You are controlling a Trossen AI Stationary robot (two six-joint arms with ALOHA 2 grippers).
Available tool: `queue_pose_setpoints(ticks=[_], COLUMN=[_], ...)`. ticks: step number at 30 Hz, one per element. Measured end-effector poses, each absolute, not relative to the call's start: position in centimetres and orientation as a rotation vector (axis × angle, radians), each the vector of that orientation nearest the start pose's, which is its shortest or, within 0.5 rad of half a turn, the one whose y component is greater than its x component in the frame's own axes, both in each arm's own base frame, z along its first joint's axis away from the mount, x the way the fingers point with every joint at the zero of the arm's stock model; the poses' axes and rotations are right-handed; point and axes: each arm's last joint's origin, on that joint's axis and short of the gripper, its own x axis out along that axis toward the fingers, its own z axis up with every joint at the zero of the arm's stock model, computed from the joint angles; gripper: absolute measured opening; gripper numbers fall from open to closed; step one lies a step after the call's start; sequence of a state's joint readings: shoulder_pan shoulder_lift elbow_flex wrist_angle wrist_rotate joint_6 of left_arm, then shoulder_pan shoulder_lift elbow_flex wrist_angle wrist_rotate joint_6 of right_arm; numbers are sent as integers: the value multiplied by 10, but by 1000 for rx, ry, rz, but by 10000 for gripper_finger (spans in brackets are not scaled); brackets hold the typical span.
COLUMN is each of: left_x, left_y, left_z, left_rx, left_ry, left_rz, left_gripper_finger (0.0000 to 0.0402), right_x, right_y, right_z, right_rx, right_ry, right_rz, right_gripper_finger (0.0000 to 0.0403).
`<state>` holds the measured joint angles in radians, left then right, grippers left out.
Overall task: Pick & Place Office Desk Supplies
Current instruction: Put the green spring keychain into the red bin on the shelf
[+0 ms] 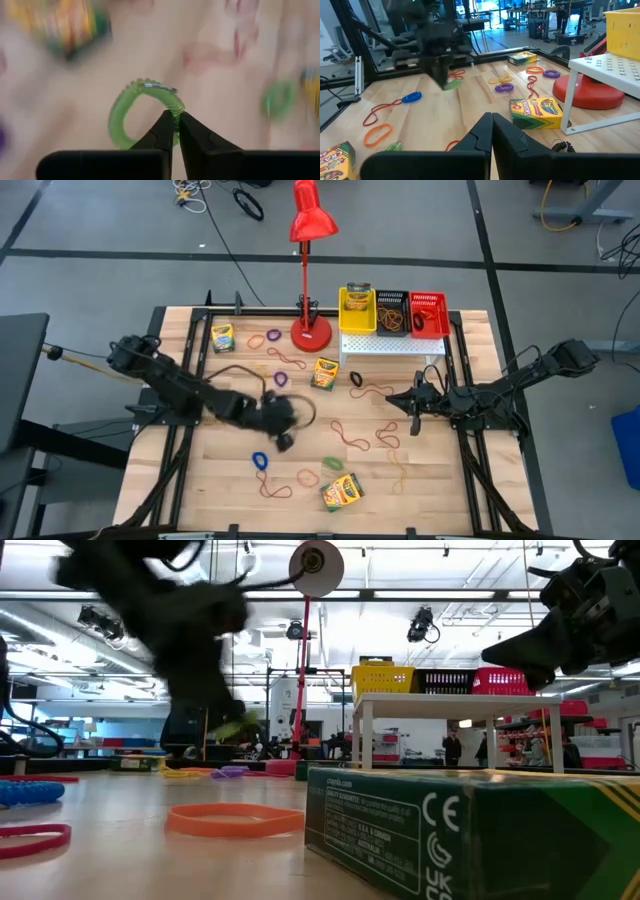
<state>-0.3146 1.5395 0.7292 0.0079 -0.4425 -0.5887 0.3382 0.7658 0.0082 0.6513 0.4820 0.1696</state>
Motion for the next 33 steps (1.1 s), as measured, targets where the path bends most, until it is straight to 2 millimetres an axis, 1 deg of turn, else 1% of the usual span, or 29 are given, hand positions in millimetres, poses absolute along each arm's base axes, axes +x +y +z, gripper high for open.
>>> queue_pose_setpoints(ticks=[4, 6, 8, 11, 13, 20, 24, 27, 29, 33], left_x=[305, 318, 328, 344, 358, 399, 411, 414, 415, 412], left_y=[-58, -48, -38, -25, -21, -23, -22, -24, -25, -27], left_z=[170, 167, 160, 148, 141, 123, 112, 109, 110, 115], left_rx=[-200, -196, -202, -217, -209, -168, -156, -138, -129, -108], left_ry=[493, 419, 378, 386, 401, 460, 527, 569, 586, 613], left_rz=[262, 212, 164, 124, 103, 9, 7, 3, -1, -10], left_gripper_finger=[17, 17, 18, 19, 20, 21, 21, 32, 49, 96], right_x=[138, 138, 138, 138, 138, 139, 138, 138, 138, 138], right_y=[34, 34, 34, 34, 34, 34, 34, 34, 34, 34], right_z=[154, 154, 154, 154, 154, 155, 155, 155, 155, 155], right_rx=[138, 138, 140, 140, 141, 144, 143, 142, 153, 165], right_ry=[66, 65, 60, 60, 59, 51, 51, 54, 54, 53], right_rz=[-150, -150, -150, -150, -150, -150, -150, -150, -151, -151], right_gripper_finger=[11, 11, 11, 11, 11, 11, 11, 11, 11, 11])
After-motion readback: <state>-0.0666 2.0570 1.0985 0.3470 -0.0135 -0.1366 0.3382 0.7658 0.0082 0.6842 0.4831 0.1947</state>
